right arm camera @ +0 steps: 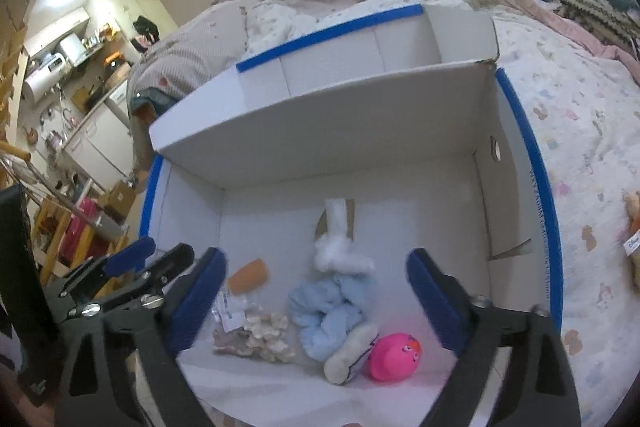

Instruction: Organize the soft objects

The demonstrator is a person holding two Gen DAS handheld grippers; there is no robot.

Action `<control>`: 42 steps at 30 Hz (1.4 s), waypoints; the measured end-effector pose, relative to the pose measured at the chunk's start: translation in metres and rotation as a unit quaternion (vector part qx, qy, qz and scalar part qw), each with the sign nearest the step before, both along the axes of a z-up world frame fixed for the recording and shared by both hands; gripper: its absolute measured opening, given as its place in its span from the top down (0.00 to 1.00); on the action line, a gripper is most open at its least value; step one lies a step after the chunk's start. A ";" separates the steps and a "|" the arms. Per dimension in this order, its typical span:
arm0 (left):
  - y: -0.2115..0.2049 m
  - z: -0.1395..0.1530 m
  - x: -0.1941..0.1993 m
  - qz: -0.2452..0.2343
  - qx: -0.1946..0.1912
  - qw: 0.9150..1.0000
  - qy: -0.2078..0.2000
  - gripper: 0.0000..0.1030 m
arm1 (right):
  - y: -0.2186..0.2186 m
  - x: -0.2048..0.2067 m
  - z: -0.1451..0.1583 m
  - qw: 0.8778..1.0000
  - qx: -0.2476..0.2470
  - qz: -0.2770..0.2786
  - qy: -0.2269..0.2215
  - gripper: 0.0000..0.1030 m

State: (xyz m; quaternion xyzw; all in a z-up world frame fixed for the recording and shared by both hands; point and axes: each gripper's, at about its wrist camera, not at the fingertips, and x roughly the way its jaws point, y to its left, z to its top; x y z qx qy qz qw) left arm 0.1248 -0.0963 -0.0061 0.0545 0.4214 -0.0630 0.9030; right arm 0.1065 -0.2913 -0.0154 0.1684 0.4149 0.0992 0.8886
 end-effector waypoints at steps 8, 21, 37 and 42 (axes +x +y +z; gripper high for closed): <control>0.005 0.005 0.002 0.026 -0.002 1.000 0.010 0.43 | 0.000 -0.006 0.009 0.999 -0.014 -0.013 -0.032 0.00; 0.027 0.026 -0.017 0.038 0.020 0.999 -0.015 0.15 | -0.001 -0.039 0.027 0.997 -0.029 -0.024 -0.062 0.00; 0.078 0.039 -0.095 0.054 0.018 0.998 -0.014 0.03 | 0.021 -0.107 0.031 0.996 -0.058 0.001 -0.066 0.00; 0.092 0.037 -0.120 0.070 0.000 0.998 -0.003 0.03 | 0.028 -0.127 0.025 0.997 -0.050 0.003 -0.057 0.00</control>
